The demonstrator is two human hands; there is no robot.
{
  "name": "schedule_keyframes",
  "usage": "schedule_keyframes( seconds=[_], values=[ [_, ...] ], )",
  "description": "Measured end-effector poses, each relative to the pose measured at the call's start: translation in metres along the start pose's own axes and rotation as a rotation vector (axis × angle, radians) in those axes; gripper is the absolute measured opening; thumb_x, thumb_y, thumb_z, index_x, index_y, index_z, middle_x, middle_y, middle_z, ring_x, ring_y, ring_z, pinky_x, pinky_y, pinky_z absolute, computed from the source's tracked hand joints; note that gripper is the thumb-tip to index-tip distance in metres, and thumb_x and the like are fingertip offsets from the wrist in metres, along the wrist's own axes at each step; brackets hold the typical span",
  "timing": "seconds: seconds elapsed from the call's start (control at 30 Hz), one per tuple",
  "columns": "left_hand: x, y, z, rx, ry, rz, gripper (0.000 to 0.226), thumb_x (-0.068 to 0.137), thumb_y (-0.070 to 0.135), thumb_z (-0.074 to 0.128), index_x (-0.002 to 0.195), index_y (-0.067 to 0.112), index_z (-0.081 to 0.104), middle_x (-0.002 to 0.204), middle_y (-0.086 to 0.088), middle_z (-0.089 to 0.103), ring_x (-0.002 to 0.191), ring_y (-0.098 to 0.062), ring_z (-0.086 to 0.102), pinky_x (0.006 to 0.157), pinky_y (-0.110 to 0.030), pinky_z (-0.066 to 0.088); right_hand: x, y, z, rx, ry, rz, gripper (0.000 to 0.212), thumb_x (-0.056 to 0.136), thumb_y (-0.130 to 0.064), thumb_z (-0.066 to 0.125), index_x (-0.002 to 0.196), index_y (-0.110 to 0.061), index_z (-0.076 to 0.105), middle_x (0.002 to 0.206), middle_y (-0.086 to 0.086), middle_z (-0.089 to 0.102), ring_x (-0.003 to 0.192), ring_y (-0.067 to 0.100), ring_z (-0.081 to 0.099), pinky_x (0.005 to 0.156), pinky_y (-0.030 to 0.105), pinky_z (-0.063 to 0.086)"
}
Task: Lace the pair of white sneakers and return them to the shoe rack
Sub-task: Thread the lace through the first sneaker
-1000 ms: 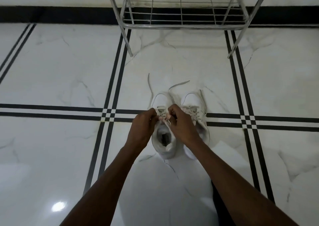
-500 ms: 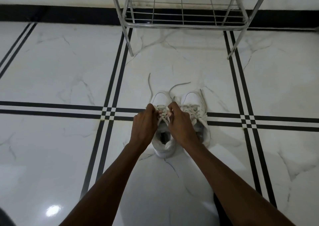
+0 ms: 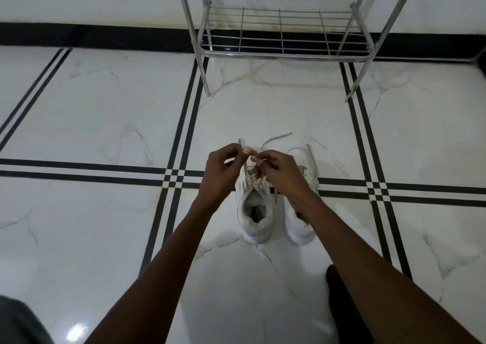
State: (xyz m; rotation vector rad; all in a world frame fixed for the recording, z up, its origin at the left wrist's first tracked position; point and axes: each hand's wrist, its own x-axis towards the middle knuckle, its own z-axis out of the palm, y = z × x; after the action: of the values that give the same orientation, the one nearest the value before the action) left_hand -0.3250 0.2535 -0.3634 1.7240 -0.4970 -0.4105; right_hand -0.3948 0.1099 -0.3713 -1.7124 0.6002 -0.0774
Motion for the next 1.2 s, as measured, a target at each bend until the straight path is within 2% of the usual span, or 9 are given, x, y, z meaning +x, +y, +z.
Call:
schedule_keyframes(
  seconds=[0.13, 0.23, 0.47, 0.57, 0.67, 0.77, 0.93, 1.03, 1.2],
  values=[
    [0.012, 0.002, -0.003, 0.069, -0.067, -0.009, 0.027, 0.098, 0.039, 0.064, 0.104, 0.018, 0.081, 0.091, -0.004, 0.079, 0.085, -0.023, 0.075, 0.088, -0.048, 0.06, -0.003, -0.019, -0.004, -0.274, -0.358, -0.044, 0.024, 0.099, -0.01, 0.052, 0.088, -0.018, 0.071, 0.079, -0.006, 0.072, 0.06, -0.003, 0.062, 0.054, 0.011, 0.045],
    [0.012, -0.007, -0.007, 0.027, -0.091, -0.062, 0.032, 0.101, 0.041, 0.06, 0.099, 0.014, 0.079, 0.089, -0.01, 0.078, 0.085, -0.034, 0.074, 0.084, -0.058, 0.06, -0.007, -0.028, -0.01, -0.258, -0.498, -0.006, 0.021, 0.101, -0.024, 0.055, 0.098, -0.011, 0.071, 0.086, -0.004, 0.072, 0.066, -0.003, 0.061, 0.059, 0.013, 0.048],
    [0.005, -0.018, 0.005, -0.019, -0.2, -0.208, 0.05, 0.109, 0.046, 0.037, 0.082, 0.011, 0.06, 0.084, -0.009, 0.064, 0.081, -0.013, 0.059, 0.078, -0.026, 0.046, -0.003, -0.029, -0.025, -0.382, -0.326, -0.049, 0.03, 0.094, -0.042, 0.065, 0.082, -0.016, 0.075, 0.072, -0.006, 0.071, 0.064, 0.004, 0.063, 0.066, 0.02, 0.05],
    [0.009, -0.018, 0.007, -0.02, -0.152, -0.246, 0.049, 0.108, 0.047, 0.037, 0.09, 0.012, 0.066, 0.089, -0.004, 0.069, 0.083, -0.011, 0.062, 0.076, -0.023, 0.045, -0.001, -0.023, -0.031, -0.46, -0.328, -0.018, 0.021, 0.09, -0.036, 0.071, 0.084, -0.017, 0.077, 0.072, -0.007, 0.072, 0.07, 0.011, 0.069, 0.071, 0.026, 0.053],
    [0.011, -0.018, 0.01, -0.032, -0.118, -0.299, 0.045, 0.107, 0.045, 0.042, 0.11, 0.008, 0.068, 0.099, 0.002, 0.07, 0.091, -0.006, 0.065, 0.073, -0.016, 0.045, 0.002, -0.015, -0.034, -0.495, -0.156, -0.091, 0.003, 0.08, -0.018, 0.079, 0.078, -0.02, 0.079, 0.071, -0.008, 0.074, 0.066, 0.006, 0.071, 0.067, 0.021, 0.056],
    [0.009, -0.018, 0.015, -0.092, -0.063, -0.327, 0.028, 0.102, 0.03, 0.058, 0.113, 0.005, 0.064, 0.098, 0.002, 0.072, 0.087, -0.002, 0.069, 0.07, -0.012, 0.049, 0.004, -0.007, -0.031, -0.51, -0.006, -0.148, 0.008, 0.071, -0.017, 0.085, 0.078, -0.017, 0.081, 0.075, -0.006, 0.076, 0.065, 0.002, 0.069, 0.065, 0.019, 0.055],
    [0.006, -0.021, 0.015, -0.102, -0.074, -0.316, 0.027, 0.095, 0.015, 0.07, 0.117, 0.003, 0.062, 0.1, -0.013, 0.075, 0.083, -0.009, 0.072, 0.064, -0.016, 0.053, 0.001, -0.003, -0.024, -0.568, 0.15, -0.227, 0.012, 0.068, -0.017, 0.083, 0.07, -0.026, 0.075, 0.074, -0.008, 0.075, 0.064, 0.01, 0.07, 0.069, 0.033, 0.06],
    [0.007, -0.019, 0.015, -0.061, -0.105, -0.322, 0.025, 0.099, 0.023, 0.063, 0.122, 0.012, 0.061, 0.103, -0.007, 0.078, 0.086, -0.005, 0.074, 0.077, -0.026, 0.054, -0.001, -0.001, -0.02, -0.51, 0.215, -0.276, 0.017, 0.07, -0.012, 0.078, 0.066, -0.026, 0.068, 0.074, -0.008, 0.072, 0.061, 0.012, 0.07, 0.066, 0.04, 0.059],
    [0.005, -0.028, 0.014, 0.249, -0.065, -0.221, 0.05, 0.105, 0.041, 0.048, 0.152, 0.028, 0.037, 0.135, -0.009, 0.068, 0.128, -0.027, 0.061, 0.106, -0.06, 0.048, 0.003, 0.002, -0.015, -0.26, 0.238, -0.217, 0.015, 0.072, -0.014, 0.082, 0.066, -0.021, 0.07, 0.072, -0.003, 0.075, 0.066, 0.013, 0.075, 0.068, 0.044, 0.062]
  ],
)
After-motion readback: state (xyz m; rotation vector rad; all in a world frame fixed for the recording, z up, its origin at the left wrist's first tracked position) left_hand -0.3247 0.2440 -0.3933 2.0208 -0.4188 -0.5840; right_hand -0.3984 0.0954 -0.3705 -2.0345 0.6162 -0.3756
